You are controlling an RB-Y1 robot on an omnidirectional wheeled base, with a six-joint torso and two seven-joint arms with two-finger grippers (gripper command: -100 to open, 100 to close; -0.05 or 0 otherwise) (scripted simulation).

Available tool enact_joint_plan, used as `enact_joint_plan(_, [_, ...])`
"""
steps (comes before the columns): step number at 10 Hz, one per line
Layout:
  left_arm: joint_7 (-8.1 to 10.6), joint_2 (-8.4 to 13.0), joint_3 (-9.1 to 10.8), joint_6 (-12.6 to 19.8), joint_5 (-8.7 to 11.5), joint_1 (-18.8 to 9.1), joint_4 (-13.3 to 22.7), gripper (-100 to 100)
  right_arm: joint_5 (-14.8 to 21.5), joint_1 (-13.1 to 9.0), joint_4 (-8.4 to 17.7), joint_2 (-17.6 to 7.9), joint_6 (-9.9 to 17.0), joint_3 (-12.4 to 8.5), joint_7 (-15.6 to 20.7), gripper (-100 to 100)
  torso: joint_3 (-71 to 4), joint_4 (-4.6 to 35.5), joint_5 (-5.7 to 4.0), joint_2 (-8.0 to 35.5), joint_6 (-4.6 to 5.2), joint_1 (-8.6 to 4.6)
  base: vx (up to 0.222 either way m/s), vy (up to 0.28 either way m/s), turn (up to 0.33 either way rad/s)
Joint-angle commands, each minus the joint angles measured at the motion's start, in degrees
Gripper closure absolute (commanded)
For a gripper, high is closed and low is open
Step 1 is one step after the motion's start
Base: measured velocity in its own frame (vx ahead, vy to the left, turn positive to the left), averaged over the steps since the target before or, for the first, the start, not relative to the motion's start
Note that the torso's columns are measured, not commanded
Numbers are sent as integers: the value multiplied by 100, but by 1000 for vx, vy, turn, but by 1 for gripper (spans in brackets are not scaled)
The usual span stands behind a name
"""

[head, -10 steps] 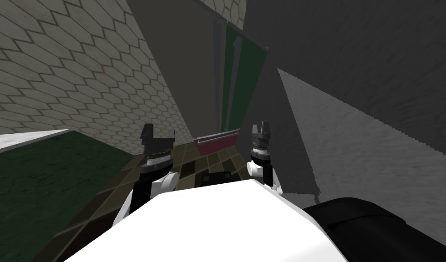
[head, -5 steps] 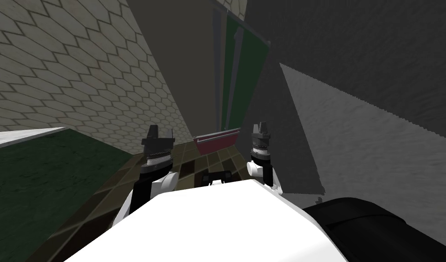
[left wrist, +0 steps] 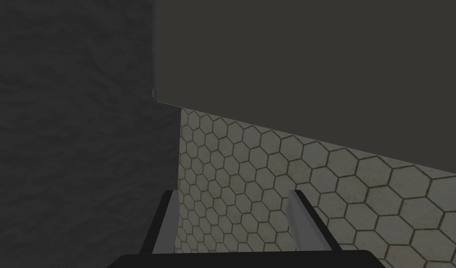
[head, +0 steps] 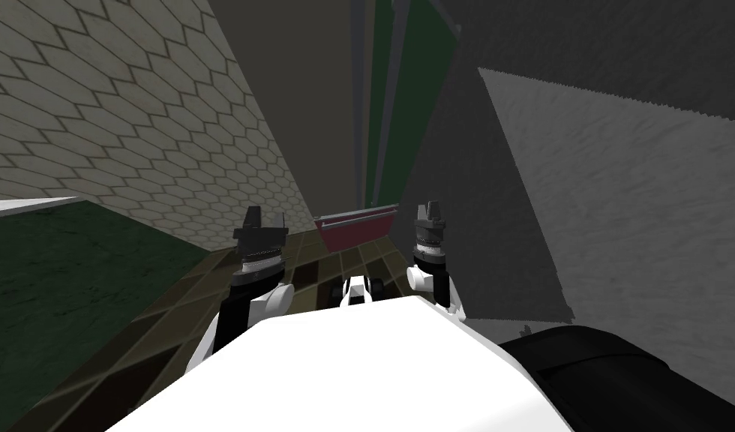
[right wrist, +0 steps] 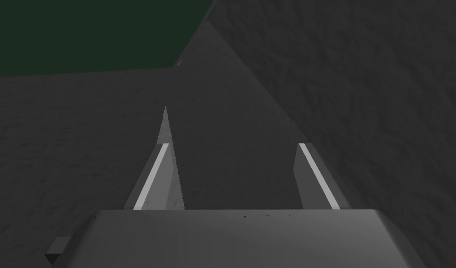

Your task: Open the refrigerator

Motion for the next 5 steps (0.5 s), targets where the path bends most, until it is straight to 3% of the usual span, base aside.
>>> enact_joint_plan(1, [-9, 282, 21, -97, 0, -54, 272, -100, 0, 1, 2, 0, 0, 0, 0, 0, -398, 187, 1, 187, 0, 1, 47, -8, 15])
enact_joint_plan(5, [-31, 522, 70, -322, -1, -172, 867, -100, 0, 2, 3, 0, 0, 0, 0, 0, -541, 267, 0, 261, 0, -1, 67, -6, 15])
